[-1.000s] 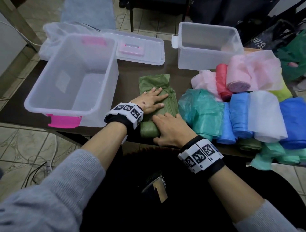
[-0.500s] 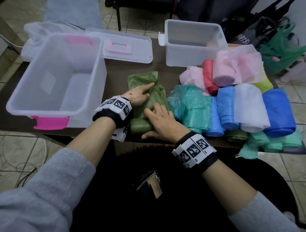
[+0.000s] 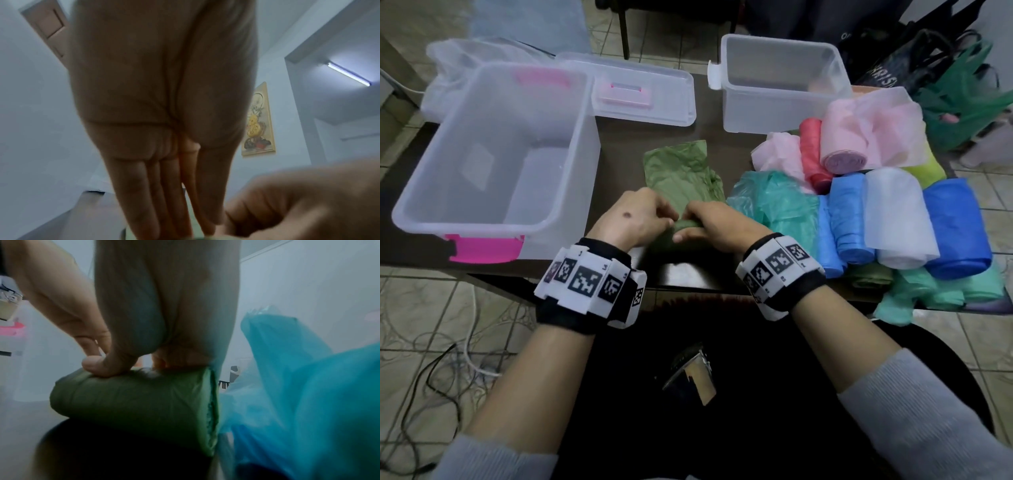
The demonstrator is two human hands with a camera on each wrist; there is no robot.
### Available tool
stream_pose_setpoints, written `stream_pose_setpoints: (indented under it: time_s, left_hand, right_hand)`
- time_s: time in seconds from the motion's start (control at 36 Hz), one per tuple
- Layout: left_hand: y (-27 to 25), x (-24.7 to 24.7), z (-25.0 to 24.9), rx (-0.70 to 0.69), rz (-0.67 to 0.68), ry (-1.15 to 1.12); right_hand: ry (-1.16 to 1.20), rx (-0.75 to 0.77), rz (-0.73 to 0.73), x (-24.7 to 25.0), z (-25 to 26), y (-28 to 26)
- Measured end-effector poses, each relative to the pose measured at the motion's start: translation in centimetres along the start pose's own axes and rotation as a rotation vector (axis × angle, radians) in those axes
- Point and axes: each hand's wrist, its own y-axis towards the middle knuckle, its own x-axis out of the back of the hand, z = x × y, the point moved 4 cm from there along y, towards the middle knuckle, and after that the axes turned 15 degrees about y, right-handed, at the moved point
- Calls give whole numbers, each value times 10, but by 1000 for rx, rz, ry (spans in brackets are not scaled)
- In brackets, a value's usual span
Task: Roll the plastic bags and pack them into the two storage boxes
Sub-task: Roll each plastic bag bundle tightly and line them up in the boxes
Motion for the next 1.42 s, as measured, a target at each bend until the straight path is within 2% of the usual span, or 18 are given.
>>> stream_pose_setpoints:
  time_s: [0.22,0.39,0.53,0.58,0.64,0.72,0.81,0.92,1.0,1.08,1.17,1.28,1.42]
  left_hand:
    - [-3,-8,5,-19,66,26]
    - [-7,-8,0,-76,-79,43]
    - [-9,-20,1,-50,-19,83]
    - [-8,-23,2,-41,-26,85]
    - [-8,-23,3,-40,-27,98]
    - [-4,-18,7,-27,-9,82]
    - [0,-14,11,-5,37,79]
    - [2,-12,17,36,129,93]
    - [2,-12,20,18,167,87]
    - [-1,-11,21,-4,174,74]
    - [-4,-11,21,-14,119,78]
    - [-8,-8,18,-54,-67,95]
    - [-14,-11,16,-97,-56,104]
  right_hand:
    - [-155,-40,-9,4,-1,9]
    - [-142,-94,19,1,1,13]
    - [-78,-136,70,-4,1,17]
    - [-76,-116,15,-6,0,19]
    - [-115,-66,-114,-6,0,19]
    - [-339,48,-329,-6,7,12]
    - [-439,152,-392,-12,14,2]
    - [-264,190,-287,-22,16,-13]
    - [-292,168,-158,-27,16,-24]
    - [-331,142,-139,-26,15,-27]
    - [-276,97,-89,-21,17,-22]
    - [-183,21,-2,-8,21,-14]
    - [-81,-126,112,4,16,-4]
